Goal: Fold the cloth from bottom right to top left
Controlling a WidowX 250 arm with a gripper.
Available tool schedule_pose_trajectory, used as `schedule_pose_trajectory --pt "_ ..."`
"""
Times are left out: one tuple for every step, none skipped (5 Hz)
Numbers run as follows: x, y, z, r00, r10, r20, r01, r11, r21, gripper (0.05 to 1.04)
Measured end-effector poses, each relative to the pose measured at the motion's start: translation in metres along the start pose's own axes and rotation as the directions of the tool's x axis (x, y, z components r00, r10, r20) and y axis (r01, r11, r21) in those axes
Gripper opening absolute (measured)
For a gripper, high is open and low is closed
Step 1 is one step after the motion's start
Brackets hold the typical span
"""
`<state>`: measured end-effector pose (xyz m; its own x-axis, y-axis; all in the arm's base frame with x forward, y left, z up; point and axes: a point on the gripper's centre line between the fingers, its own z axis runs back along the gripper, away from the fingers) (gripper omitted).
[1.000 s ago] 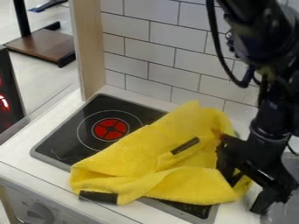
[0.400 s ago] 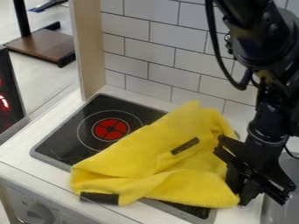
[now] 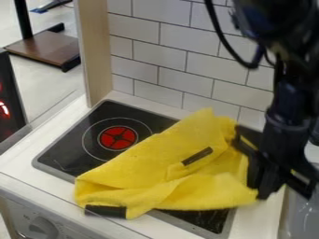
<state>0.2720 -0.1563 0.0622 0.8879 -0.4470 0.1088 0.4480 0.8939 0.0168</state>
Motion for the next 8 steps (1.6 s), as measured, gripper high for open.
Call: schedule_pose_trajectory --pt "-0.001 0.022 0.019 0.999 0.042 0.026 -0.042 0.999 0.0 0.054" --pt "-0.004 0.052 0.035 0.994 0.089 0.061 -0.091 0.995 0.034 0.054" --pt "-0.013 0.084 0.032 0.987 0.153 0.051 -0.155 0.987 0.046 0.054" --pt "-0.027 0.117 0.032 0.974 0.223 0.038 -0.225 0.972 0.072 0.054" --pt "-0.044 0.147 0.03 0.959 0.282 0.034 -0.285 0.952 0.113 0.054" --pt "-0.048 0.156 0.01 0.962 0.271 -0.015 -0.267 0.955 0.132 0.054" --pt "-0.058 0.17 -0.011 0.958 0.282 -0.053 -0.273 0.952 0.139 0.054" --pt "-0.062 0.173 -0.025 0.954 0.287 -0.083 -0.276 0.953 0.125 0.075"
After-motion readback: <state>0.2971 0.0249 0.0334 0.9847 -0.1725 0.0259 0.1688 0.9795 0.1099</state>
